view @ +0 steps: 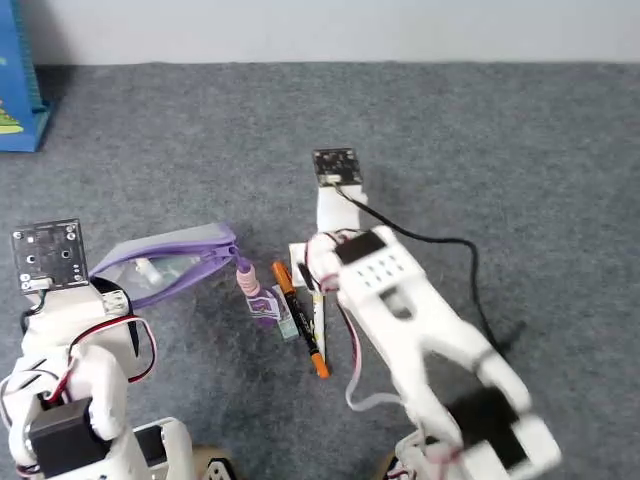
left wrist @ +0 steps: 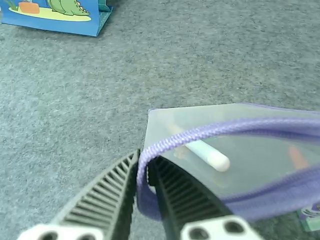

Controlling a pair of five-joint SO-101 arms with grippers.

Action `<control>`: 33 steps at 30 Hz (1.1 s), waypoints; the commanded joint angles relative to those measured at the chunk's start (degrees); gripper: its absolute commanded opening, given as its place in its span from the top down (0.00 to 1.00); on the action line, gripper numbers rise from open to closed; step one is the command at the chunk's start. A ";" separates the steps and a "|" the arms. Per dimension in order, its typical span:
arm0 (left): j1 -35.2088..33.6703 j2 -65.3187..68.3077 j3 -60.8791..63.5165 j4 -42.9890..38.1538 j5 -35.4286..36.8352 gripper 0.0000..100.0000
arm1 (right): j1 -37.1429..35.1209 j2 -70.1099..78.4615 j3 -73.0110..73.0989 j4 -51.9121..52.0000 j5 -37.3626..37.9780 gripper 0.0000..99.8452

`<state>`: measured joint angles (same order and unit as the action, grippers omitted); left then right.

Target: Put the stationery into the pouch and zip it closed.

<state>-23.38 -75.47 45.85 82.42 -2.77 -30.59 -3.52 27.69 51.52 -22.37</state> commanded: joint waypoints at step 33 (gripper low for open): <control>-0.18 -0.53 -0.31 0.09 0.26 0.99 | 12.70 -3.82 -2.02 0.22 18.90 0.99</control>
<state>-23.38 -75.47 45.85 82.42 -2.77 -18.29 4.40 23.56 52.04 -4.88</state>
